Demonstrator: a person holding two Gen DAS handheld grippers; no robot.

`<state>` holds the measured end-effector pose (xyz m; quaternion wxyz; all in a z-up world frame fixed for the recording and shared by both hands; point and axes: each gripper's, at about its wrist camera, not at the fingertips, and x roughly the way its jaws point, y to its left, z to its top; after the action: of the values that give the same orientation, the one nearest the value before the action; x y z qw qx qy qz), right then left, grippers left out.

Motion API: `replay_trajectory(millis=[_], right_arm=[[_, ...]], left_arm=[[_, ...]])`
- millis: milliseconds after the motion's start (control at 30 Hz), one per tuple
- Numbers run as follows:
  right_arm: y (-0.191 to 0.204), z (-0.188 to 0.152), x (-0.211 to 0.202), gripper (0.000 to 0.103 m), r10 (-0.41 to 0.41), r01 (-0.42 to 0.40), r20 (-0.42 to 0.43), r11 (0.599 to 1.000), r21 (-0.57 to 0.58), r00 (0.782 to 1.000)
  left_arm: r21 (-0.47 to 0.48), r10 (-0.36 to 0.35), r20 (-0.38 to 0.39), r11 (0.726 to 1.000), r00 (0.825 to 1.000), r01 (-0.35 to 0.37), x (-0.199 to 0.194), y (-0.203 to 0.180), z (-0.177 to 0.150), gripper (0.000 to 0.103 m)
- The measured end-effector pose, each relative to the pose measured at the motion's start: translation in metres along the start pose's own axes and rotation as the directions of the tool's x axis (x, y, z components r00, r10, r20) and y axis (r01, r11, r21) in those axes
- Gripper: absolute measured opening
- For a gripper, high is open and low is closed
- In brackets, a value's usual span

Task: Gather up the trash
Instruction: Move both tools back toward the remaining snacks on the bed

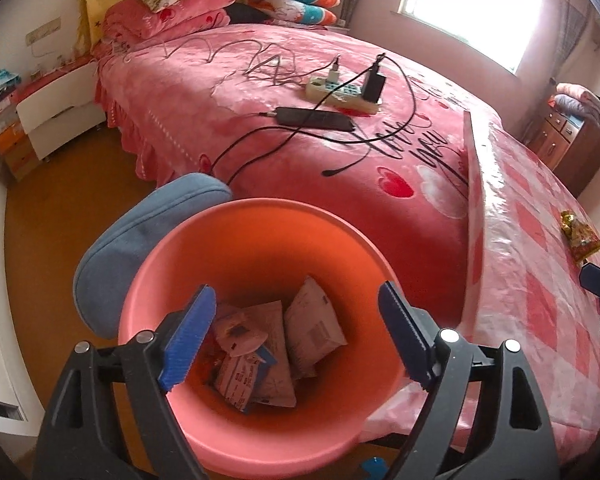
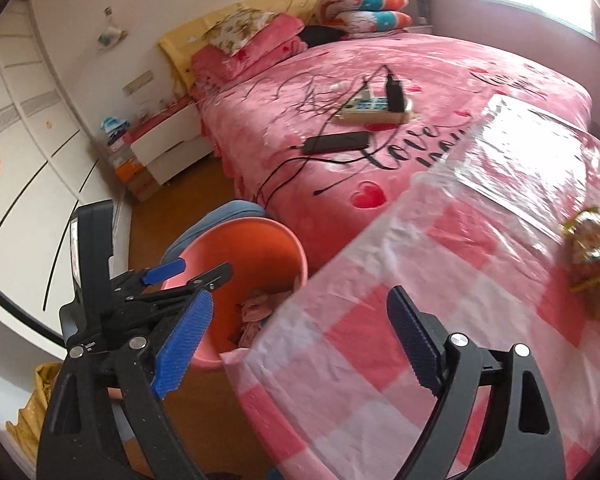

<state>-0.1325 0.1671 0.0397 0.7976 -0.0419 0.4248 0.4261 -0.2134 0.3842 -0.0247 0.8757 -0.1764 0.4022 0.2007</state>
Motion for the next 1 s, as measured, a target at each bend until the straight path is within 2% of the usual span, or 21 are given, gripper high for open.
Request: replay_trajectory(millis=[133,200,533,1000], right_arm=[[-0.012,-0.006,-0.013,0.088,-0.021,0.021,0.021,0.999,0.028,1.0],[-0.018,-0.009,-0.017,0.092,-0.03,0.029,0.026,0.999,0.037,0.999],[-0.043,-0.021,-0.042,0.092,-0.058,0.051,0.073,0.995,0.087,0.996],[-0.077,-0.035,-0.079,0.092,-0.115,0.095,0.146,0.986,0.135,0.983]], left_arm=[[0.025,-0.003,0.009,1.0,1.0,0.002,-0.005,-0.014,0.002,0.084],[0.041,-0.003,0.012,0.999,1.0,0.003,-0.008,-0.023,0.004,0.085],[0.119,-0.002,0.029,0.993,1.0,-0.001,-0.023,-0.06,0.008,0.09],[0.228,-0.004,0.04,0.974,0.999,-0.005,-0.038,-0.113,0.003,0.092]])
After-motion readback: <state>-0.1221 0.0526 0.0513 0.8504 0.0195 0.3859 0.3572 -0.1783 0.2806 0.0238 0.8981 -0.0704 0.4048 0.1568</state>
